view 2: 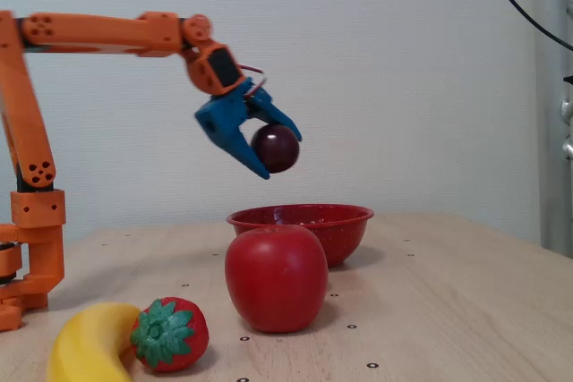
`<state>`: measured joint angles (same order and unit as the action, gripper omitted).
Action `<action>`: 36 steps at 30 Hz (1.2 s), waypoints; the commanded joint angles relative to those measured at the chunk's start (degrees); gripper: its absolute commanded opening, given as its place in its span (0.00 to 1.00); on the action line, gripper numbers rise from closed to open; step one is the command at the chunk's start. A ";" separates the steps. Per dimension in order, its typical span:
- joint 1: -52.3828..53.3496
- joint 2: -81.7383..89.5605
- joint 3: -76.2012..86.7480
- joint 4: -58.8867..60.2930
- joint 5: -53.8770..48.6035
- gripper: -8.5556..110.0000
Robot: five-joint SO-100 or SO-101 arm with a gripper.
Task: Put plum in the red bowl.
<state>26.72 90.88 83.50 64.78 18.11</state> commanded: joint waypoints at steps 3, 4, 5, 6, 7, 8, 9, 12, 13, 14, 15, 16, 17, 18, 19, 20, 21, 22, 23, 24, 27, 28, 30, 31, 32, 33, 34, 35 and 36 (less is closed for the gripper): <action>1.05 -10.72 -22.50 9.76 1.58 0.07; 0.79 -13.27 -25.31 11.43 1.49 0.07; 0.53 -15.82 -28.39 13.36 1.49 0.07; 0.35 -18.37 -31.29 15.38 1.41 0.07; 0.09 -20.65 -33.66 17.05 1.41 0.07; -0.09 -22.76 -35.95 18.81 1.32 0.07; -0.26 -24.79 -37.71 20.30 1.32 0.07; -0.70 -30.23 -42.10 23.47 1.14 0.07; -0.88 -31.55 -42.80 24.08 1.23 0.07; -1.05 -32.70 -43.24 24.35 1.32 0.07; -1.23 -33.66 -43.51 24.70 1.49 0.07; -1.49 -34.45 -43.59 25.05 1.49 0.07; -1.93 -34.98 -43.51 25.75 1.58 0.10; -2.20 -35.42 -43.24 26.19 2.29 0.16; -2.46 -35.68 -43.07 26.63 3.08 0.24; -2.64 -35.95 -42.89 26.81 3.43 0.28; -2.81 -36.12 -42.89 27.25 4.04 0.31; -2.90 -36.21 -42.89 27.60 4.39 0.36; -3.08 -36.30 -42.89 28.04 4.75 0.42; -3.08 -36.39 -42.89 28.56 5.19 0.46; -3.16 -36.47 -43.51 29.36 5.01 0.51; -3.16 -36.30 -43.95 29.71 4.75 0.51; -3.08 -35.60 -45.00 30.15 4.04 0.52; -2.99 -34.89 -45.70 30.41 3.43 0.51; -2.99 -33.93 -46.32 30.41 3.08 0.50; -2.99 -32.78 -46.67 30.41 2.90 0.47; -3.16 -31.38 -46.85 30.32 2.64 0.45; -3.25 -29.71 -46.93 30.06 2.02 0.44; -3.52 -27.95 -46.85 29.71 1.49 0.43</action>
<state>25.31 53.35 41.04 94.75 22.06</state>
